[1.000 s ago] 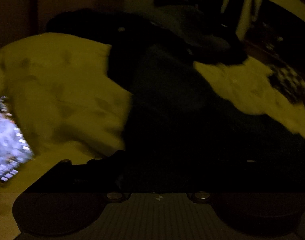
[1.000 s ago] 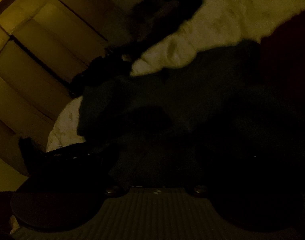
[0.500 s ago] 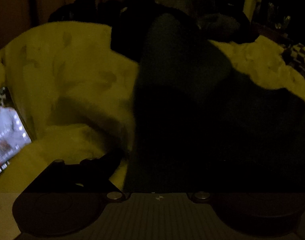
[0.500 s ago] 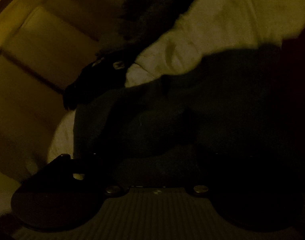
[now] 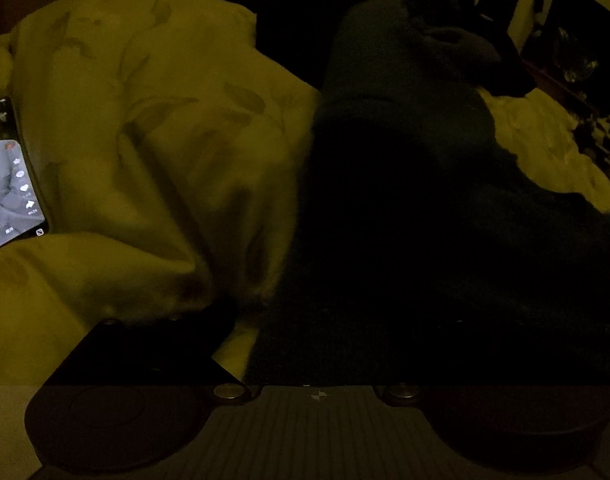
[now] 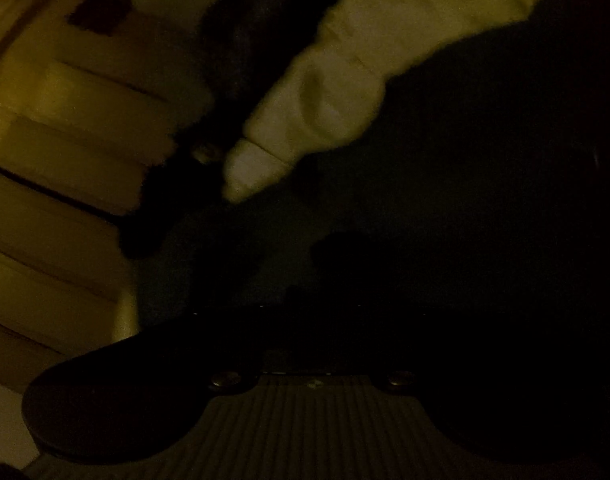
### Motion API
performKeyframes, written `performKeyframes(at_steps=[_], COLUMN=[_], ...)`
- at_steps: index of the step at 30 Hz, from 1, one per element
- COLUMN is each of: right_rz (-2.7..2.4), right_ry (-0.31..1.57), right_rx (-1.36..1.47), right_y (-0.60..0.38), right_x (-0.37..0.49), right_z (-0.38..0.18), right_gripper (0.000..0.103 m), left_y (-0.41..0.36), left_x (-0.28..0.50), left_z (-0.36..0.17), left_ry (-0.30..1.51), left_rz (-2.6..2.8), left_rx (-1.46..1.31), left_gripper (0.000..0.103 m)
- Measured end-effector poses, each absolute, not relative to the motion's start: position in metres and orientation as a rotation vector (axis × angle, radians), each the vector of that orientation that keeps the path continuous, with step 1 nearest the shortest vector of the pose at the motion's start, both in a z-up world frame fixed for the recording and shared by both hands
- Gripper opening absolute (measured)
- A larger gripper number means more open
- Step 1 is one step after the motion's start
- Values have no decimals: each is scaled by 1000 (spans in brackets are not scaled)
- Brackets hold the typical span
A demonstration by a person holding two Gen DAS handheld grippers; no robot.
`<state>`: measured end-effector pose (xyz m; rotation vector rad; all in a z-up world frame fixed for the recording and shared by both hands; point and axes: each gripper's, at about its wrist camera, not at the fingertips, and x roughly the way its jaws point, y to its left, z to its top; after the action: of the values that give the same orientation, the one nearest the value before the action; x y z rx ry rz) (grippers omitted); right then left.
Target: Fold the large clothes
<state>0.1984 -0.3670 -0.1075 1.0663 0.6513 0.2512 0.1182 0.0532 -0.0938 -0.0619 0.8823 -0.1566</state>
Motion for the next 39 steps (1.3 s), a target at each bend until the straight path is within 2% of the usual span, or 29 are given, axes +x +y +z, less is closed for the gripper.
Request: performKeyframes(at_steps=[6, 10, 14, 18, 22, 25, 26, 27, 29, 33, 35, 39], right_rz=[305, 195, 56, -5, -37, -52, -60, -71, -116, -78, 9, 89], right_ry=[470, 493, 641, 693, 704, 688, 672, 659, 604, 528, 550, 620], right_rx=[1008, 844, 759, 737, 630, 562, 537, 519, 437, 308, 308, 314], right_y=[-387, -409, -423, -422, -414, -407, -406, -408, -403, -388, -380, -370], right_x=[157, 132, 127, 133, 129, 120, 115, 112, 102, 99, 105, 125], right_z=[-46, -19, -45, -81, -71, -61, -55, -52, -37, -20, -22, -39], right_gripper=[13, 13, 13, 12, 13, 20, 30, 46, 56, 53, 52, 41], left_y=[50, 49, 48, 50, 52, 53, 54, 52, 41, -2, -23, -56], left_x=[119, 119, 118, 119, 117, 105, 101, 94, 88, 104, 124, 161], left_z=[-94, -93, -93, -90, -84, -62, -52, -39, -23, -17, -25, -43], left_ry=[890, 895, 900, 903, 889, 810, 769, 713, 653, 642, 670, 695], left_rz=[-156, -154, -150, -150, -143, -114, -123, -143, -201, -307, -340, -299], left_rx=[-54, -48, -42, -48, -53, -56, -65, -69, -27, 93, 81, 159], left_gripper=[103, 103, 103, 103, 103, 103, 103, 103, 103, 103, 103, 103])
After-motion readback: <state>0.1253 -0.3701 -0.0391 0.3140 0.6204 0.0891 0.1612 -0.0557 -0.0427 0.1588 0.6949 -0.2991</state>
